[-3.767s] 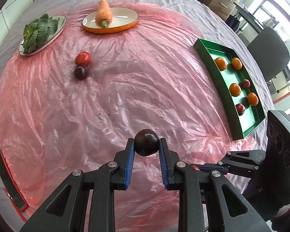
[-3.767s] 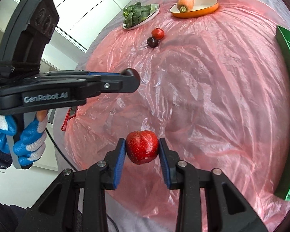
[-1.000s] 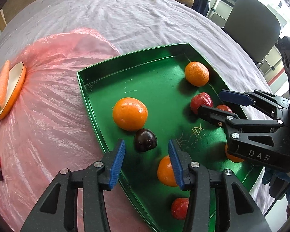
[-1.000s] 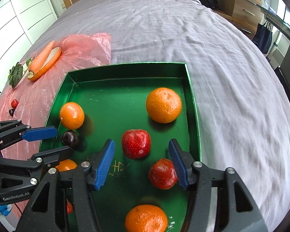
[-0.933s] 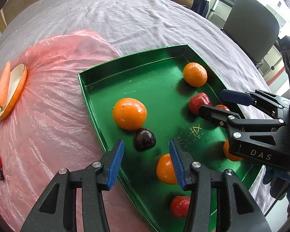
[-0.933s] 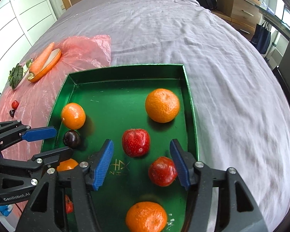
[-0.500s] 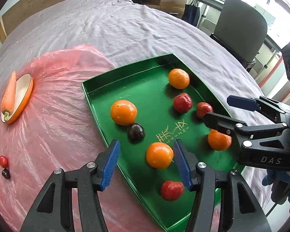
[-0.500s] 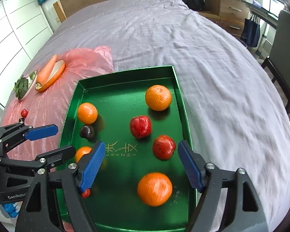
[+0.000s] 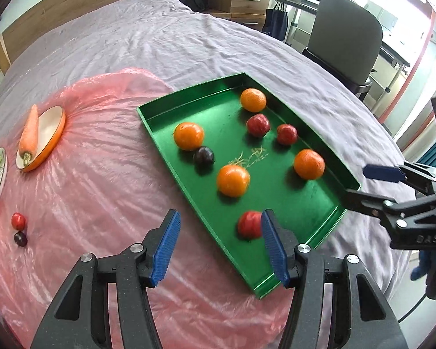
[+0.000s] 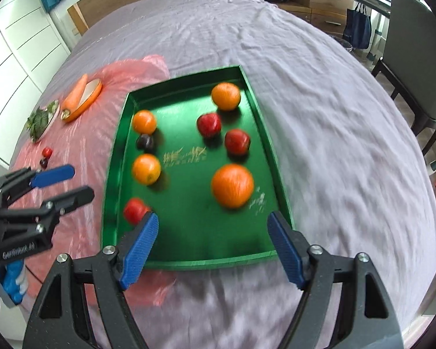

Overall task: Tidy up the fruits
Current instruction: 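Withdraw both open tools from the tray back over the remaining fruit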

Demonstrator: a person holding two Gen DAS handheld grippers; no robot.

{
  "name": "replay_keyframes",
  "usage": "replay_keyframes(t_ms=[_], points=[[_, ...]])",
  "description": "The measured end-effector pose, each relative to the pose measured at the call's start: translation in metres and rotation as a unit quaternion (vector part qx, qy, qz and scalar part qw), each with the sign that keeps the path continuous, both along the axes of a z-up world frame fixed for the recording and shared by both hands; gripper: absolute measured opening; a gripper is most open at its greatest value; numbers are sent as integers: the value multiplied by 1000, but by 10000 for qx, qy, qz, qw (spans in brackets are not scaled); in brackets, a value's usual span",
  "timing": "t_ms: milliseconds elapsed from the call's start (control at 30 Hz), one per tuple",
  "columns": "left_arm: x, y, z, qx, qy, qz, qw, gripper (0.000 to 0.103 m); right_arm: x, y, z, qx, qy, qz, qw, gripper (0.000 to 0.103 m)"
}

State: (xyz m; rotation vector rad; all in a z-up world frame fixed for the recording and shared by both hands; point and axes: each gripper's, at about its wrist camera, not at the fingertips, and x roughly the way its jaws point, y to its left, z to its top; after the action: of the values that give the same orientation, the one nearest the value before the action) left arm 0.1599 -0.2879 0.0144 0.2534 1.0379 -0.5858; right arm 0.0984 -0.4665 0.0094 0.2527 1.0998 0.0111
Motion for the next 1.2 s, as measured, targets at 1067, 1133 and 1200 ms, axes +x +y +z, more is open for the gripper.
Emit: replay_keyframes(t_ms=[1067, 1133, 1200], points=[[-34, 206, -31, 548, 420, 1389, 9879, 52, -38, 195, -23, 1294, 1086, 2000, 9651, 103], [-34, 218, -33, 557, 414, 1528, 9858, 52, -32, 206, -21, 1290, 1069, 2151, 9621, 103], [-33, 228, -35, 554, 405, 1677, 9834, 52, -24, 215, -19, 1280, 1034, 2281, 9596, 103]])
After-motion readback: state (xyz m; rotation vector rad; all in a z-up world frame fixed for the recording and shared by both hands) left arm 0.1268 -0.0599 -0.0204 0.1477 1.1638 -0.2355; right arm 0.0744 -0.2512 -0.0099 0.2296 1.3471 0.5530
